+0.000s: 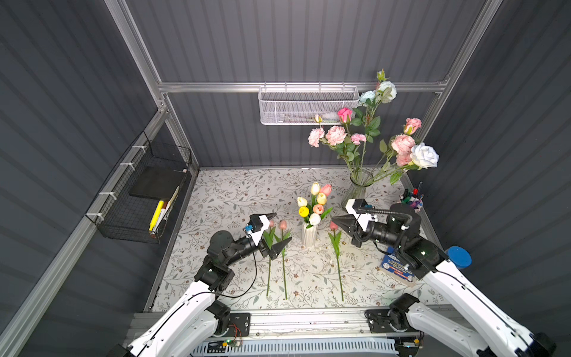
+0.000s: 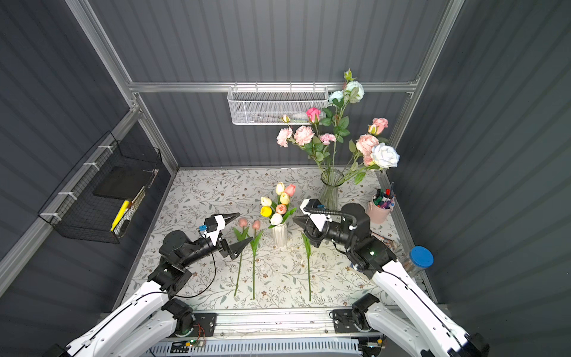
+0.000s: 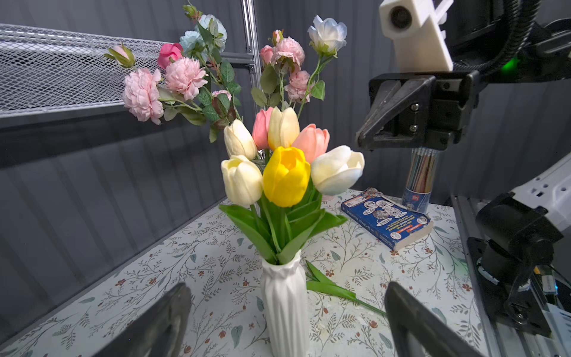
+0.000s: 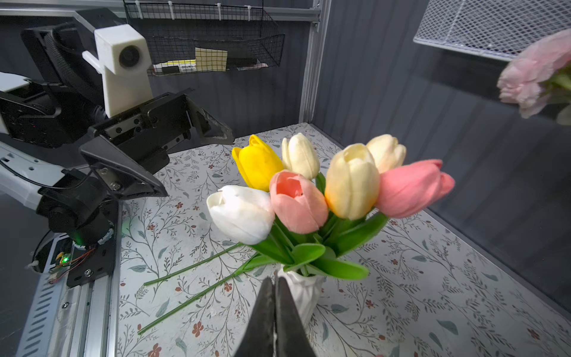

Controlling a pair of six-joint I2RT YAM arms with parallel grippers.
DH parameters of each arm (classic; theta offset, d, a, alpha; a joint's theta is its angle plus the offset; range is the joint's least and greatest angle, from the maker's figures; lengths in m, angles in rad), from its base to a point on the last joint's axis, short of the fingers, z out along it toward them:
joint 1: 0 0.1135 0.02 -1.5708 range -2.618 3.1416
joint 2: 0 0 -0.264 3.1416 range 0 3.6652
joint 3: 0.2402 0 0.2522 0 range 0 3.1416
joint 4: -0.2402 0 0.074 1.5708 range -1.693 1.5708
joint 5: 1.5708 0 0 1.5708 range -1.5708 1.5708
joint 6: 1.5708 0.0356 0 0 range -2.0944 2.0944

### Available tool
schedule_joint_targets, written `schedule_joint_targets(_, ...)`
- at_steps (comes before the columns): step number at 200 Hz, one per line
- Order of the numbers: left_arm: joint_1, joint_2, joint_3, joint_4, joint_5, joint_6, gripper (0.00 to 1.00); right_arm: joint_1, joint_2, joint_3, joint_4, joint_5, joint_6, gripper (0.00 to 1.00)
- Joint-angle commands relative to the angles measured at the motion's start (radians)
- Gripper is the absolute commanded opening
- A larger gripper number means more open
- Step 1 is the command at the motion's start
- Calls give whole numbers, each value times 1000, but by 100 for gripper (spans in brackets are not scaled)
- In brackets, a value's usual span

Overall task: Pick out pink flowers from the vase
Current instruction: Pick up the flower from the vase.

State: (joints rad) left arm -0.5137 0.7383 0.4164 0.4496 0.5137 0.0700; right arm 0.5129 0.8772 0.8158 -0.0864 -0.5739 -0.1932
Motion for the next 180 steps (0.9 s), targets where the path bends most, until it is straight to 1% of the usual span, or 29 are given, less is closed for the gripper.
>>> schedule_joint_targets(1,-3,0,-13,-45,-35,-38,99,-2,29,20,102,-88,-1,9)
schedule_joint_targets(42,-3,67,0,-33,-3,-35,99,-3,94,-7,179,-64,-6,17)
schedule_joint_targets(60,-3,76,3,-34,-7,-36,99,-3,122,-11,195,-62,-23,18)
schedule_joint_targets(102,-3,84,4,-34,-15,-38,99,-3,138,-47,236,5,-34,18)
schedule_joint_targets(135,-3,90,4,-33,-19,-38,99,-1,120,-89,274,9,-9,19)
schedule_joint_targets(180,-3,110,10,-32,-14,-39,99,7,165,-87,333,10,-1,23)
